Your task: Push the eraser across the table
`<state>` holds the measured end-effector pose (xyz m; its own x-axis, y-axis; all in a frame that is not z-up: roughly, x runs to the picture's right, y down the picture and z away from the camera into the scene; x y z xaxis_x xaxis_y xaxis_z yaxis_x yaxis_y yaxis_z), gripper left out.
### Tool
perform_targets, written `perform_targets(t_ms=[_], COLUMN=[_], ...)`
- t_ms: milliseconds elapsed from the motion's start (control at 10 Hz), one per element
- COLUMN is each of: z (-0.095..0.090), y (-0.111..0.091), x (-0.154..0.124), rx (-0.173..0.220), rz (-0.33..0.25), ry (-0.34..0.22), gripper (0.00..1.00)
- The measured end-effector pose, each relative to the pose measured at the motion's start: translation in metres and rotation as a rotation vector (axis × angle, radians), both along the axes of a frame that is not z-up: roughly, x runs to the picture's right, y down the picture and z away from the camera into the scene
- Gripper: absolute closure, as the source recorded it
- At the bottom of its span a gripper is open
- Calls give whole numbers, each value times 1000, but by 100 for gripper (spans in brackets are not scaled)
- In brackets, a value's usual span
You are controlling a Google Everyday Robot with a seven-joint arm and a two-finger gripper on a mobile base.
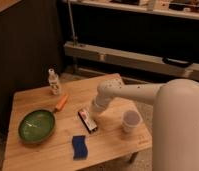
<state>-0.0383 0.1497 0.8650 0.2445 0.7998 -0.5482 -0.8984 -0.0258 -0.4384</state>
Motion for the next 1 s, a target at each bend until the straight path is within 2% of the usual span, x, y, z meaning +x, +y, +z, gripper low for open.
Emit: perform_targets(t_ms=[500, 800, 1000], z=[-18, -13, -15], y=[2, 7, 6], x=[-30, -43, -43], rx=[36, 11, 11], rz=[-50, -51, -52], ry=[-64, -96, -98], gripper=[93, 93, 93])
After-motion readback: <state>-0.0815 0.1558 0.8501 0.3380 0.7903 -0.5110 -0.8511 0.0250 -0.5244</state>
